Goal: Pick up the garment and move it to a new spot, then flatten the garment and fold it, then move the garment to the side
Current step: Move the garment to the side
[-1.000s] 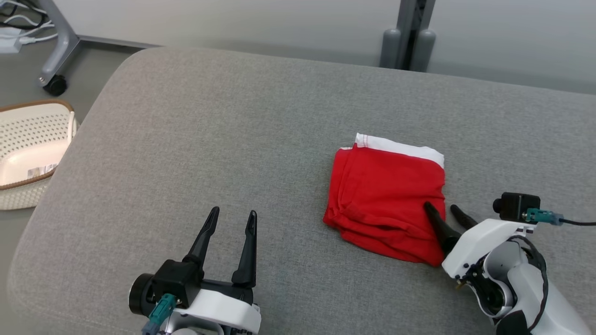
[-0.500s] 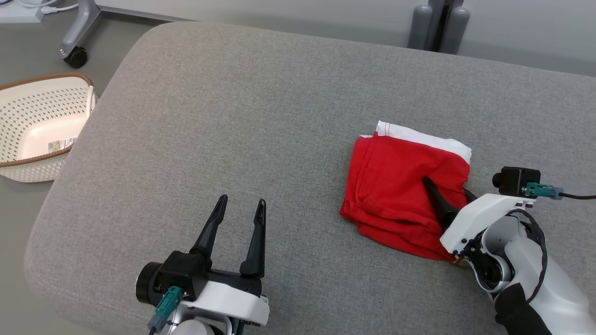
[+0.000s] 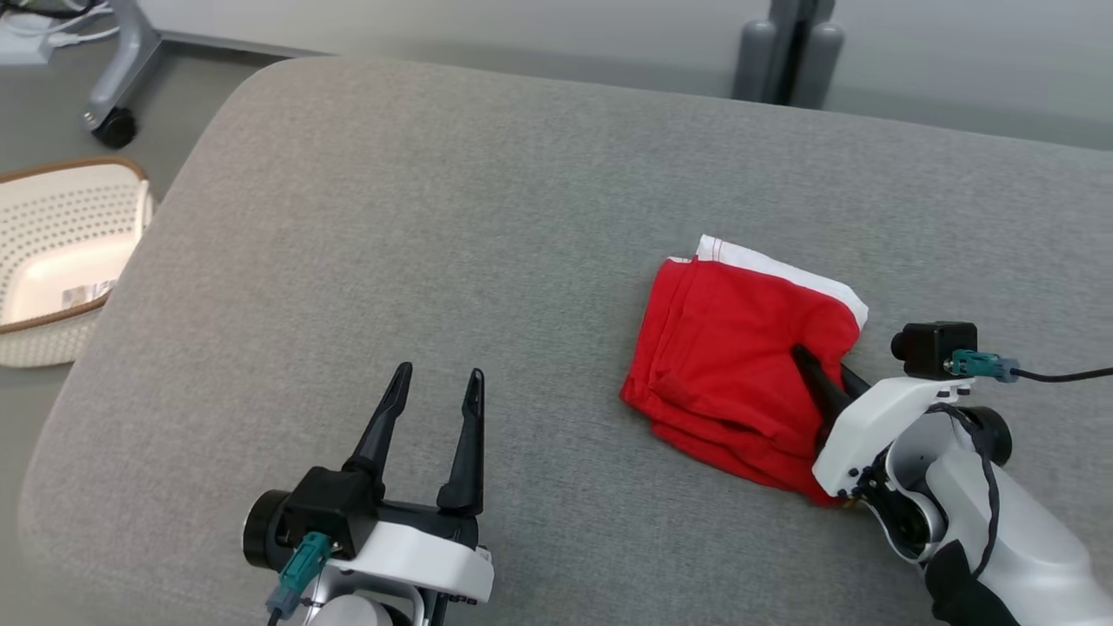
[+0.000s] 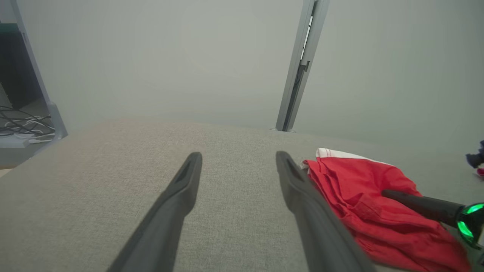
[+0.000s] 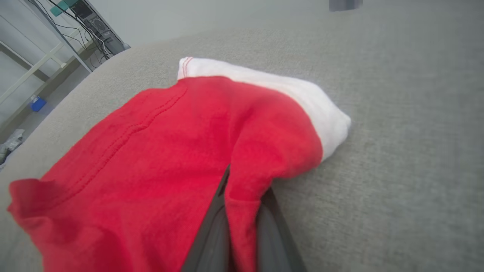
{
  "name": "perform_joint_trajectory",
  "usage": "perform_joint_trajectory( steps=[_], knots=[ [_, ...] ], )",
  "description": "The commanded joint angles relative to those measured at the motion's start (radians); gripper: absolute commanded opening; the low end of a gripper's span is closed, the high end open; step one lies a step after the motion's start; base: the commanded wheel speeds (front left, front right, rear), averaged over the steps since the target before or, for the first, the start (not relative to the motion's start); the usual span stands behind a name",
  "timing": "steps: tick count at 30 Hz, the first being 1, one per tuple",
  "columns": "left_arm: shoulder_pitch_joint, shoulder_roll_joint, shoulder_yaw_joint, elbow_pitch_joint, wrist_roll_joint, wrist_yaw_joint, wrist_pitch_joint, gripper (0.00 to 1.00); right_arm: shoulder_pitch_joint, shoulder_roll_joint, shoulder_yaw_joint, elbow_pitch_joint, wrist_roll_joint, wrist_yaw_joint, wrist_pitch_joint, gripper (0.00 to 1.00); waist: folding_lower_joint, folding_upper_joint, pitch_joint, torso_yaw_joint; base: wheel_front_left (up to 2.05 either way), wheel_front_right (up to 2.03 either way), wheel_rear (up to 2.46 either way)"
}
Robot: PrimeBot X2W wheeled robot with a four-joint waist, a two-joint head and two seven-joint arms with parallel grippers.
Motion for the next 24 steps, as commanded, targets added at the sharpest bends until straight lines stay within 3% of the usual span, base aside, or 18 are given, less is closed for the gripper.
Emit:
perform_joint_trajectory(
  steps=[1,11,22,24],
  knots=[
    [-0.011,0.003,0.009,0.002,0.002,-0.003,-0.002,1.0,-0.007,-0.027,0.022,-0.008,-0.02,0.0,-0.019,0.0,0.0,-0.0001,-0.02,-0.032,0.0,0.0,0.0],
    [-0.027,0.004,0.035,-0.004,-0.003,-0.013,-0.002,1.0,-0.038,-0.179,0.107,-0.129,-0.083,0.0,0.003,0.0,0.0,-0.0001,-0.046,-0.186,0.0,0.0,0.0],
    [-0.07,0.004,0.048,-0.004,-0.015,-0.011,-0.002,1.0,-0.061,-0.409,0.018,-0.329,-0.088,0.0,0.101,0.0,0.0,-0.0001,0.02,-0.312,0.0,0.0,0.0],
    [-0.076,0.004,0.049,-0.004,-0.014,-0.011,-0.001,1.0,-0.058,-0.427,0.005,-0.344,-0.087,0.0,0.111,0.0,0.0,-0.0001,0.029,-0.319,0.0,0.0,0.0]
  ],
)
